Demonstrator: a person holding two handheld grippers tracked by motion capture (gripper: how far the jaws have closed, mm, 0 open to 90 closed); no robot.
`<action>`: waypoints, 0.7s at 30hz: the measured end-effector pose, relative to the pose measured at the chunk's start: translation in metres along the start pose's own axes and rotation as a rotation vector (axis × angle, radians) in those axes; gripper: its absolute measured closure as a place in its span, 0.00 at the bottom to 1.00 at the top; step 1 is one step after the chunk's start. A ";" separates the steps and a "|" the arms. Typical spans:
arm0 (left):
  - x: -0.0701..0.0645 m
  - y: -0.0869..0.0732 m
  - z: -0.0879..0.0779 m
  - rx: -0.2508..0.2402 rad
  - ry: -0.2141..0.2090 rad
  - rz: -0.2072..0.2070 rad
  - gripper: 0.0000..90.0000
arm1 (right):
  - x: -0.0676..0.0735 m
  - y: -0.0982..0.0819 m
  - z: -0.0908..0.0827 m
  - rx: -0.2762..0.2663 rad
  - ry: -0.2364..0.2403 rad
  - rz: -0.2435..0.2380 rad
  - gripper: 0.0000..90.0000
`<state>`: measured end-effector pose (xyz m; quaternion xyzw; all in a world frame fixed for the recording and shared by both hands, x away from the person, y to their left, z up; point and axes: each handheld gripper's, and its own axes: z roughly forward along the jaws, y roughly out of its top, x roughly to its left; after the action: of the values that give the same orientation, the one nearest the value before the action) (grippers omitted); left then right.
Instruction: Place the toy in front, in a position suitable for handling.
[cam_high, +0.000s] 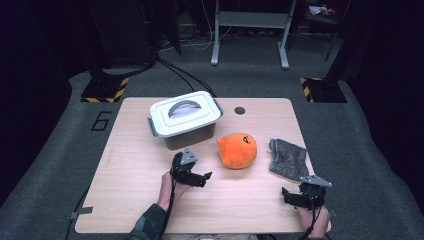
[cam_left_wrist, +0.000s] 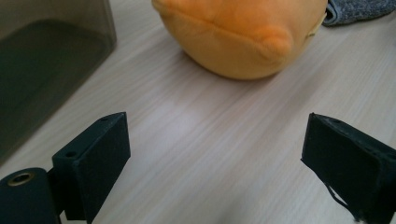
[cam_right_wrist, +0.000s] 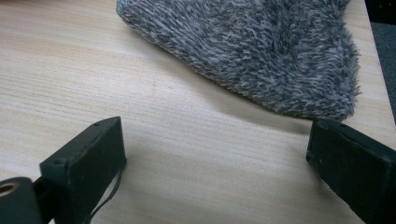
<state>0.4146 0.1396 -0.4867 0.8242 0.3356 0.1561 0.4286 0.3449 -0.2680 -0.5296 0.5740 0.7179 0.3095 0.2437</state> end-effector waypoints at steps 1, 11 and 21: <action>-0.002 0.003 0.004 -0.005 -0.001 0.000 0.10 | 0.000 0.000 0.000 0.000 0.000 -0.001 0.04; -0.019 0.023 0.036 -0.006 -0.029 0.048 0.23 | 0.000 0.000 0.000 -0.002 -0.001 0.001 0.05; -0.025 0.026 0.046 -0.016 -0.027 0.068 0.36 | 0.000 0.000 0.000 -0.004 0.001 -0.004 0.05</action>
<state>0.4324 0.0840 -0.4920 0.8336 0.3005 0.1620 0.4342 0.3445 -0.2679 -0.5297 0.5720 0.7185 0.3107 0.2450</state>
